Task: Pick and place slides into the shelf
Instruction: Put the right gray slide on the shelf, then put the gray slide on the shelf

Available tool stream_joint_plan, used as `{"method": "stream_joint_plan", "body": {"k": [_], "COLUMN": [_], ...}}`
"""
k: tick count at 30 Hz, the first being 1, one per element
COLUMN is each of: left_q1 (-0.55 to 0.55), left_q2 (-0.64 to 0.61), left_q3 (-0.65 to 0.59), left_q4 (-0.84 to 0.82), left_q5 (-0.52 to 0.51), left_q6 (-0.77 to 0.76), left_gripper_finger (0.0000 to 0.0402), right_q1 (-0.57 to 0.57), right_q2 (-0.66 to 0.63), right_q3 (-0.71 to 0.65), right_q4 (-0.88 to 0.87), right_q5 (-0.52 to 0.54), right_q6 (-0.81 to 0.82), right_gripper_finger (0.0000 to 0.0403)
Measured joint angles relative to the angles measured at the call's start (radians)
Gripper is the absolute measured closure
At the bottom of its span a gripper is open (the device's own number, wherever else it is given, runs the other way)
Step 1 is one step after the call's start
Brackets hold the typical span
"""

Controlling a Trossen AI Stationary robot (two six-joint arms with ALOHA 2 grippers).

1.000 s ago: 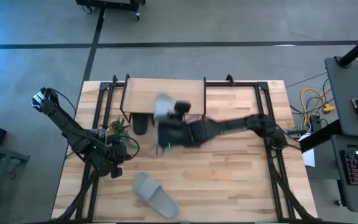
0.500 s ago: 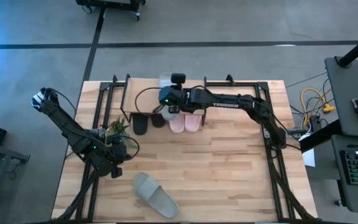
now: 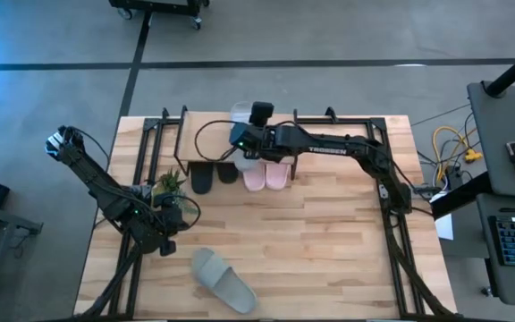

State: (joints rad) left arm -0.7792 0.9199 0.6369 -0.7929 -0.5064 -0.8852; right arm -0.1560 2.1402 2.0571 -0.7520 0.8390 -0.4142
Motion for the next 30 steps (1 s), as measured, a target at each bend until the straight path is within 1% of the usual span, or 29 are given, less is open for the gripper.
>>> {"method": "stream_joint_plan", "body": {"k": [4,8,10,12,14,16,19,21,23,25,26,28,30], "left_q1": [0.000,0.000,0.000,0.001,0.001,0.001,0.001,0.001,0.002,0.011,0.017,0.020,0.019], "left_q2": [0.000,-0.005,-0.005,-0.005,-0.008,-0.009,-0.009,-0.006,0.005,0.028,0.044,0.093,0.162], "left_q3": [0.000,0.000,0.000,0.004,0.011,0.018,0.022,0.022,0.021,0.020,0.020,0.033,0.081], "left_q4": [0.000,0.045,0.077,0.115,0.152,0.187,0.269,0.341,0.410,0.435,0.438,0.436,0.444], "left_q5": [-0.013,-0.060,-0.118,-0.169,-0.187,-0.190,-0.192,-0.201,-0.208,-0.209,-0.209,-0.208,-0.207], "left_q6": [0.000,0.001,0.004,0.031,0.075,0.105,0.139,0.161,0.156,0.100,0.061,0.003,-0.052], "left_gripper_finger": [0.0402,0.0402,0.0402,0.0402,0.0402,0.0402,0.0402,0.0402,0.0402,0.0402,0.0402,0.0402,0.0402], "right_q1": [0.017,0.053,0.088,0.132,0.183,0.241,0.333,0.393,0.444,0.490,0.511,0.558,0.598], "right_q2": [-0.010,-0.020,-0.025,-0.029,-0.031,-0.035,-0.059,-0.091,-0.116,-0.138,-0.148,-0.195,-0.233], "right_q3": [0.045,0.102,0.146,0.193,0.234,0.270,0.298,0.286,0.286,0.284,0.277,0.226,0.183], "right_q4": [-0.119,-0.325,-0.448,-0.532,-0.563,-0.561,-0.576,-0.615,-0.699,-0.815,-0.830,-0.805,-0.787], "right_q5": [-0.002,-0.021,-0.081,-0.173,-0.249,-0.270,-0.247,-0.213,-0.172,-0.121,-0.093,-0.061,-0.038], "right_q6": [0.065,0.227,0.342,0.439,0.507,0.552,0.643,0.759,0.902,1.052,1.116,1.150,1.178], "right_gripper_finger": [0.0238,0.0222,0.0217,0.0214,0.0213,0.0214,0.0215,0.0215,0.0214,0.0214,0.0214,0.0213,0.0213]}}
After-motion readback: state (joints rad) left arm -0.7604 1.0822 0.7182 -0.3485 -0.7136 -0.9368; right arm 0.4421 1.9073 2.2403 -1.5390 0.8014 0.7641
